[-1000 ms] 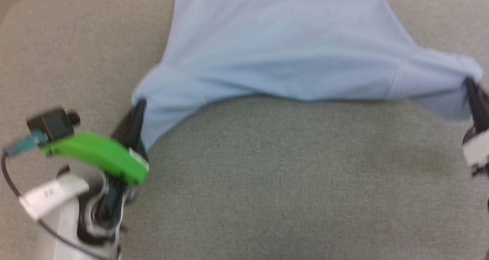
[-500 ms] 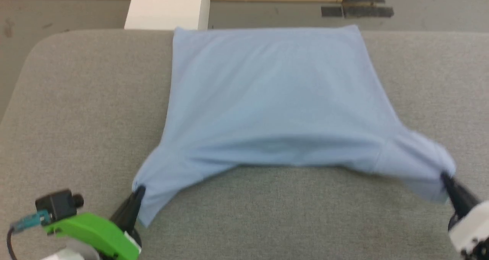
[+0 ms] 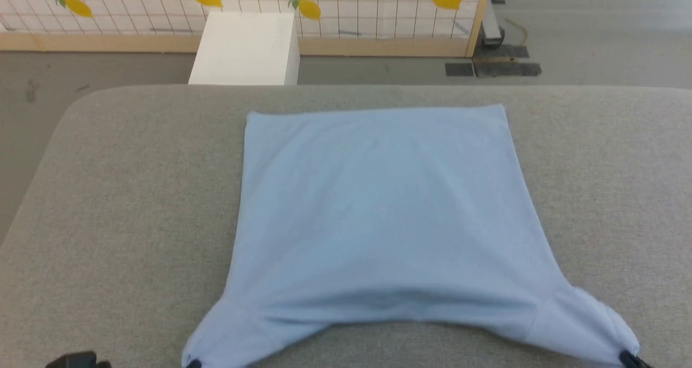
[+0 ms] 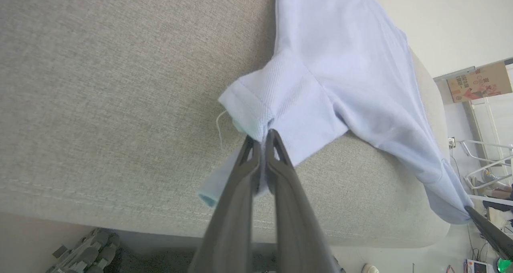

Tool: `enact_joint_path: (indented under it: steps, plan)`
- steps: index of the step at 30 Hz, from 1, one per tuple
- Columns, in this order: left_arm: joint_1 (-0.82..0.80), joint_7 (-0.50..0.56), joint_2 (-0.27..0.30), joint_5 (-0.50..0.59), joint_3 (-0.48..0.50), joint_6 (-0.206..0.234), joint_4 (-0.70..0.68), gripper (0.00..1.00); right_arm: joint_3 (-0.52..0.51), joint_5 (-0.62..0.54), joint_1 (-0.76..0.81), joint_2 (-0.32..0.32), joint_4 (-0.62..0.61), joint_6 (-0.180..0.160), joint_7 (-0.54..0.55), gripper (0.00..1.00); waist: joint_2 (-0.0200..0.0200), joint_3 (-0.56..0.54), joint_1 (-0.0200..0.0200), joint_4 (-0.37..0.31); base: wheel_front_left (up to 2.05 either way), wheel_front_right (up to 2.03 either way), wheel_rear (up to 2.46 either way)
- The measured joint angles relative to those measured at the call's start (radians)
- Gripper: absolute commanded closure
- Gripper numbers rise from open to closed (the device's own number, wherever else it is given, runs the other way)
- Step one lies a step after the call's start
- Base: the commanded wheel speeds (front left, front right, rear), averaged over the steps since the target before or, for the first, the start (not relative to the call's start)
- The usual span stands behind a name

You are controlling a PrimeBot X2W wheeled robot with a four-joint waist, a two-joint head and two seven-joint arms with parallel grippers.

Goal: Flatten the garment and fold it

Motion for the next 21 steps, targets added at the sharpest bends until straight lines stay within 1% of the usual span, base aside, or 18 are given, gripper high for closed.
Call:
enact_joint_path:
  steps: [5, 10, 15, 21]
  plan:
    - [0.101, 0.043, 0.015, -0.034, 0.019, 0.019, -0.053, 1.0, -0.037, 0.0, 0.053, 0.026, -0.037, 0.0, 0.066, 1.0, 0.0, -0.033, 0.0, -0.005, 0.0, 0.0, 0.0]
    - [0.162, 0.04, 0.014, -0.06, 0.043, 0.019, -0.107, 1.0, -0.068, 0.001, 0.083, 0.041, -0.076, 0.0, 0.087, 1.0, 0.0, -0.052, 0.0, -0.013, 0.0, 0.0, 0.0]
    - [0.136, 0.008, 0.008, -0.057, 0.029, -0.002, -0.121, 1.0, -0.069, 0.001, 0.082, 0.049, -0.08, 0.0, 0.054, 1.0, 0.0, -0.04, 0.0, -0.011, 0.0, 0.0, 0.0]
    - [0.013, -0.043, -0.015, -0.033, -0.015, -0.041, -0.11, 1.0, -0.03, -0.017, 0.049, 0.049, -0.034, 0.0, 0.018, 1.0, 0.0, -0.01, 0.0, -0.006, 0.0, 0.0, 0.0]
